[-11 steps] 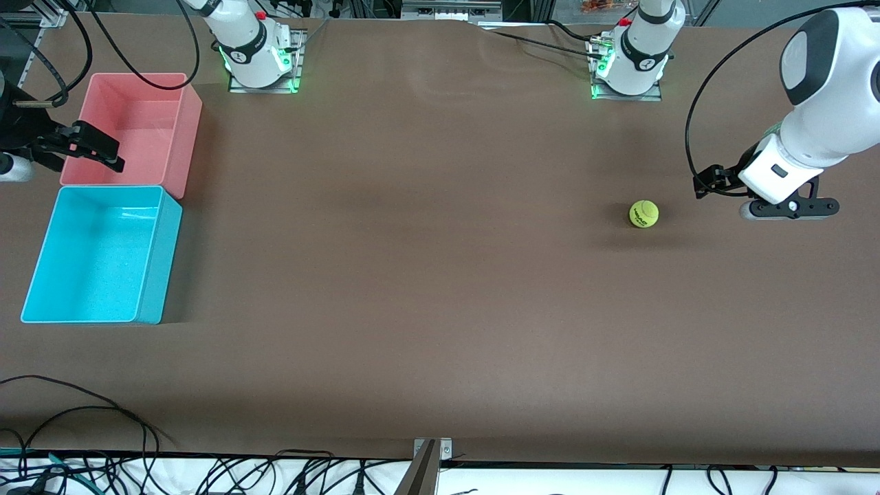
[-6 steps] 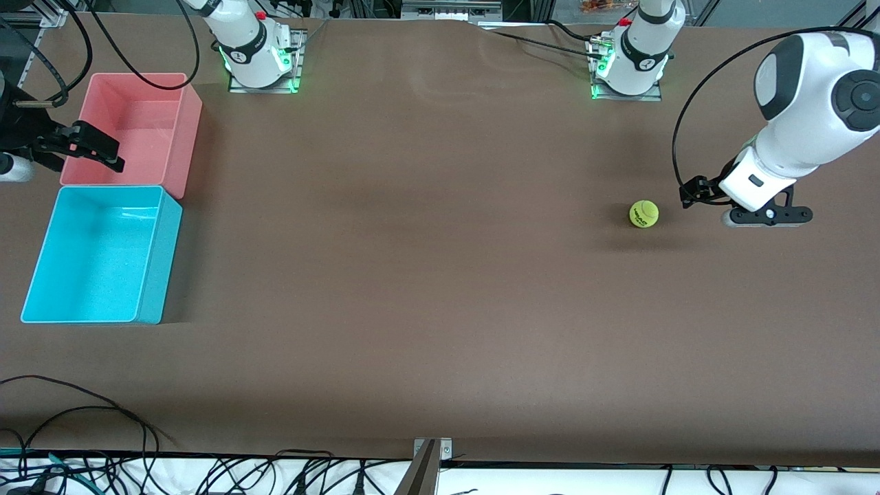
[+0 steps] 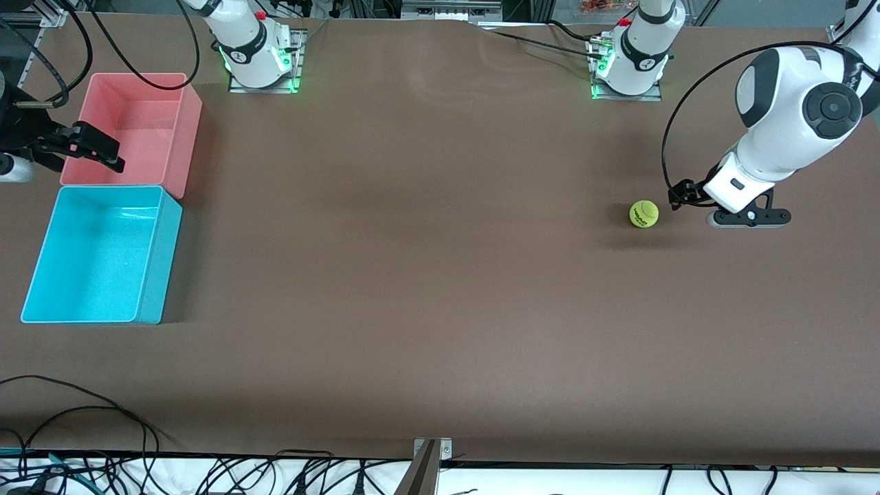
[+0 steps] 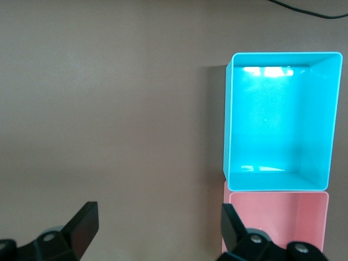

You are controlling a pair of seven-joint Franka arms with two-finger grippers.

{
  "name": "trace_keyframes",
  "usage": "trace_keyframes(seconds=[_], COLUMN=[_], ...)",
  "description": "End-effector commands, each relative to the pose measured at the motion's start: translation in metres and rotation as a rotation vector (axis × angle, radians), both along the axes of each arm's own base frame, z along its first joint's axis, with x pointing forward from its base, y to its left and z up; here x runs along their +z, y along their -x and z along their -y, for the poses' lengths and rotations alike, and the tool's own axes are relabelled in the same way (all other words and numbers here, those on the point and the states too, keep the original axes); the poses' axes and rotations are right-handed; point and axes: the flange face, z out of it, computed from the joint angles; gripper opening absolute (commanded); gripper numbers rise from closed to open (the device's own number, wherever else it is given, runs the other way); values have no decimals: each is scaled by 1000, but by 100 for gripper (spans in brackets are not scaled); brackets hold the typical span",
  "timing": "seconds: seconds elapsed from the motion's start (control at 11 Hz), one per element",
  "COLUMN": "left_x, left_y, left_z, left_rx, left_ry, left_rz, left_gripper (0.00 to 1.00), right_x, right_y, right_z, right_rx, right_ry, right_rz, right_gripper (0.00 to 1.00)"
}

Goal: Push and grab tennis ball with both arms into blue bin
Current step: 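Move the left gripper out toward the yellow-green tennis ball, then lower the left gripper beside the tennis ball to push it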

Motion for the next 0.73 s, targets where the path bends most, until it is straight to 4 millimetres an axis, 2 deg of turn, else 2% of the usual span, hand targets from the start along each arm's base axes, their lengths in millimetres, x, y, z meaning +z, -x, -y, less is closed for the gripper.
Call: trace_keyframes(seconds=[0.0,0.27,0.45,0.55,0.64], left_x=[-15,-31,-45,-50,-50], left_y=[10,15,21,24,24], left_z=[-6,-7,-18,-18,-18], left_rx=[-17,-17,-60,-120,-156], left_ry=[-10,-7,-1,3,3], left_rz=[37,41,42,45,44], left_gripper=[100,100,97,83,64], right_x=[3,2,2,3,2], right_y=[2,1,2,2,2], right_z=[-2,-2,-1,-2,-1], right_rx=[-12,-13,-13,-13,-13], right_ry=[-4,-6,-4,-6,-4], right_rz=[5,3,1,3,1], right_gripper=[100,100,100,100,100])
